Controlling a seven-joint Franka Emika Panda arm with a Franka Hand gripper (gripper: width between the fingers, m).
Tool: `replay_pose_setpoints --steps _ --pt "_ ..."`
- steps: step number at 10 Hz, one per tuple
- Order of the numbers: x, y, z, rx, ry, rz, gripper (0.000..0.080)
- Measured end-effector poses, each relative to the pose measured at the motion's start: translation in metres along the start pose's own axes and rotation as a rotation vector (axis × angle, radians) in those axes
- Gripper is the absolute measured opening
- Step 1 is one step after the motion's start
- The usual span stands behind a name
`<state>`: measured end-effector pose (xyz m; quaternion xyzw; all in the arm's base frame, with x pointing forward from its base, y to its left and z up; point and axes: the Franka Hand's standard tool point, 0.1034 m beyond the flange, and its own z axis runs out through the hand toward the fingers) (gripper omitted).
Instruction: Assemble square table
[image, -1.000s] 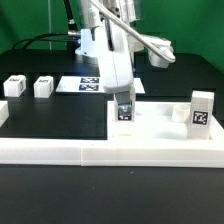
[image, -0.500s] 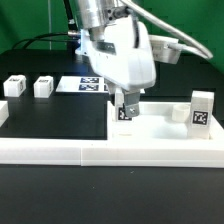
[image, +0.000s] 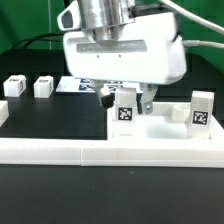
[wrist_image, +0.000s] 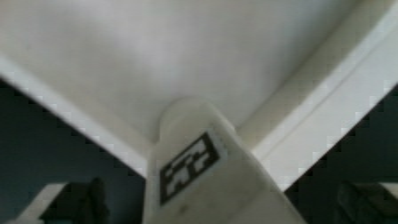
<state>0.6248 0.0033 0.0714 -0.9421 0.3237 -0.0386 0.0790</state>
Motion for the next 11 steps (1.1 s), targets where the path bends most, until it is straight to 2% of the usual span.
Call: replay_pose_setpoints --steps 3,4,5,6,9,11 --pt "0.0011 -0.0058 -0.0018 -0.029 0.033 -0.357 0.0649" --pt "0.0006 -0.0054 -0.0013 -0.026 0.031 -0.329 0.0649" --pt "0.0008 -0.0051 -0.0013 -0.026 0.03 -0.329 0.052" --pt "0.0005 -0.0052 -0.001 -0.025 0.03 -0.286 0.0326" --pt "0.0022 0.0007 0.0001 -0.029 0.032 -0.049 0.03" --pt "0.0034 0.0028 0.0003 -0.019 0.035 0.169 0.0299"
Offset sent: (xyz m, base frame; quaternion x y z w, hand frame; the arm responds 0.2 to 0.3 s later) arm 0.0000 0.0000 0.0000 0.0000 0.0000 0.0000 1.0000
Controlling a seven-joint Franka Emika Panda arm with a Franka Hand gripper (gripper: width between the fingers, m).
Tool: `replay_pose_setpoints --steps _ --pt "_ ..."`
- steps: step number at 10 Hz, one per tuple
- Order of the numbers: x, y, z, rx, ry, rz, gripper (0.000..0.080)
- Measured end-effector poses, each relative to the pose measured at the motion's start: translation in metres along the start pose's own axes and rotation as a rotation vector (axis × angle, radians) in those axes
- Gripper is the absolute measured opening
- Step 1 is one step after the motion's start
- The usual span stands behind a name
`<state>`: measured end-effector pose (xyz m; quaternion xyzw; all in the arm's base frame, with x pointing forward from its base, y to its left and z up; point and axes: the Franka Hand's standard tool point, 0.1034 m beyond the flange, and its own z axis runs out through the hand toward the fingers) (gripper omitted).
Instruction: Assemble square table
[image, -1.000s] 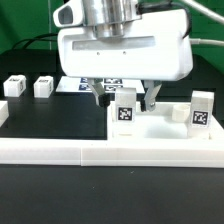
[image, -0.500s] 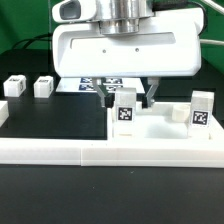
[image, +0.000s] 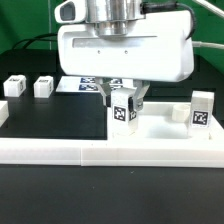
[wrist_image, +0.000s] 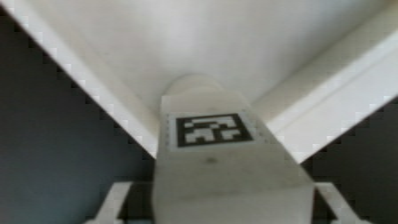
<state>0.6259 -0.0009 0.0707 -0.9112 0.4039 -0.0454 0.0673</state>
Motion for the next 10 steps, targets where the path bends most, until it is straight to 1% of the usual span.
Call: replay_pose_setpoints --steps 1,2,3,4,5,6,7,8,9,10 --pt "0.0002 0.0019 0.0005 0.017 0.006 0.225 0.0299" --pt "-0.0012 0.002 0.0006 0.024 -0.005 0.409 0.0299" --pt "-0.0015 0.0025 0.0008 0.04 -0.025 0.547 0.0299" --pt "-0.0022 0.0024 0.001 0.05 -0.038 0.648 0.03" --pt "-0.0038 0.0013 0.0012 0.053 -0.05 0.775 0.03" --pt "-0.0044 0.0009 0.0013 0.054 -0.054 0.833 0.03" --pt "-0.0044 0.0012 0.0016 0.053 -0.052 0.8 0.03" --pt "-0.0047 0.0015 0.0022 0.053 -0.052 0.784 0.0376" --pt "-0.0048 0.0018 0.0024 0.051 -0.052 0.771 0.0537" --pt "-0.0082 0.0025 0.0023 0.024 -0.075 0.535 0.0537"
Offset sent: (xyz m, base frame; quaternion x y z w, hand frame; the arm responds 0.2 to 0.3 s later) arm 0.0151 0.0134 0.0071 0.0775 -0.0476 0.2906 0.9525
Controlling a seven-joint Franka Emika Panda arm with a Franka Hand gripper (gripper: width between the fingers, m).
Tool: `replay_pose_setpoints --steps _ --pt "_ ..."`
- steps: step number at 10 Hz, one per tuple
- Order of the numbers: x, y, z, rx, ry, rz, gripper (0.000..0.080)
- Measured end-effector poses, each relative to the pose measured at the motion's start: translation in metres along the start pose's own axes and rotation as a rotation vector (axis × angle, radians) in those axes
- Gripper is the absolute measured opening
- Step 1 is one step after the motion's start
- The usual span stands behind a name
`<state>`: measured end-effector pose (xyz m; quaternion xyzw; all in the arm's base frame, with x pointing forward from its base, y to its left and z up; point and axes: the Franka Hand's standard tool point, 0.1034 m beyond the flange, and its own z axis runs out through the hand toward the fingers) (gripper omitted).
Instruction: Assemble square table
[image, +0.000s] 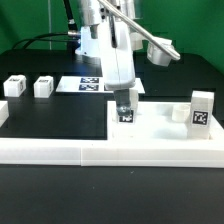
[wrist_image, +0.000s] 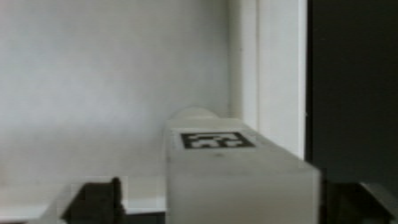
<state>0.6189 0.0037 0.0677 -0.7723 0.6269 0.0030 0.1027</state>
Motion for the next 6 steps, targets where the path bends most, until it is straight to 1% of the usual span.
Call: replay_pose_setpoints --steps 1,2,3,5,6 --pt "-0.0035 0.0 -0.0006 -0.021 -0.022 -0.146 0.0628" --pt "-0.0022 -0.0004 -0.0003 -0.017 -0.016 -0.179 0.0628" --pt "-0.0019 0.0 -0.0001 -0.017 -0.017 -0.251 0.0645" --pt "-0.0016 0.0002 0.0 -0.017 -0.017 -0.371 0.0649" --pt "-0.0014 0.0006 -0.0004 -0.023 -0.017 -0.46 0.0649"
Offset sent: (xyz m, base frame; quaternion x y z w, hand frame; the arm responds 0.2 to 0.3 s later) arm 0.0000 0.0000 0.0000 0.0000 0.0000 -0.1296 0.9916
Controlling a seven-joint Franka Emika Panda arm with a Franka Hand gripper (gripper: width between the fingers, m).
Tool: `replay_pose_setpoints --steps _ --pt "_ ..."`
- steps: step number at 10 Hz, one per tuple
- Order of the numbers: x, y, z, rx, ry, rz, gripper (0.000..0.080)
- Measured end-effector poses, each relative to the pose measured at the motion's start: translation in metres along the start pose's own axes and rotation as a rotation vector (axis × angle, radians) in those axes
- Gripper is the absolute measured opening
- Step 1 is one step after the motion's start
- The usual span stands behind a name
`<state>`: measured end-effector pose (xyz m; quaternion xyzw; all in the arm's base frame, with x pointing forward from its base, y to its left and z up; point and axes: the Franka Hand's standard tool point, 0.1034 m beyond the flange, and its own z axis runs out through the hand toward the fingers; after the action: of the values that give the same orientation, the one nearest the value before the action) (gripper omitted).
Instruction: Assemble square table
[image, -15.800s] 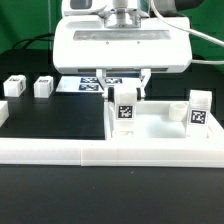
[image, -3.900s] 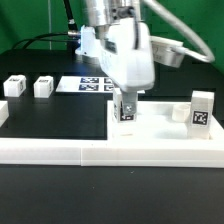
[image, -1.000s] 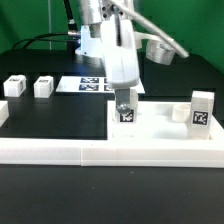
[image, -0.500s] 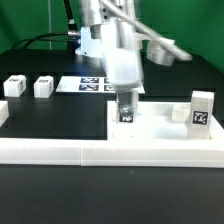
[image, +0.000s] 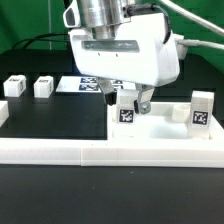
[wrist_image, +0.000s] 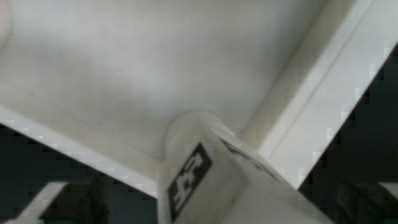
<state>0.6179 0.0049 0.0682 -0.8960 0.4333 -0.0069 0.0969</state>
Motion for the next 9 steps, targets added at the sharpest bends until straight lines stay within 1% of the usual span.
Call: replay_pose_setpoints --steps 1,2,3,4,5,7,8,9 --pt "0.003 0.001 -0.003 -0.026 -0.006 -0.219 0.0649" --pt "0.007 0.003 -0.004 -0.039 -0.022 -0.363 0.0649" --pt "0.009 0.003 -0.002 -0.057 -0.03 -0.495 0.0649" --pt "0.004 0.004 0.003 -0.082 -0.039 -0.621 0.0649" --pt "-0.001 0.004 0.008 -0.093 -0.049 -0.688 0.0649" --pt "0.002 0.006 0.007 -0.092 -0.044 -0.663 0.0649" --pt "0.002 0.006 0.007 -0.093 -0.045 -0.664 0.0542" --pt "0.002 0.006 0.007 -0.091 -0.044 -0.628 0.0542"
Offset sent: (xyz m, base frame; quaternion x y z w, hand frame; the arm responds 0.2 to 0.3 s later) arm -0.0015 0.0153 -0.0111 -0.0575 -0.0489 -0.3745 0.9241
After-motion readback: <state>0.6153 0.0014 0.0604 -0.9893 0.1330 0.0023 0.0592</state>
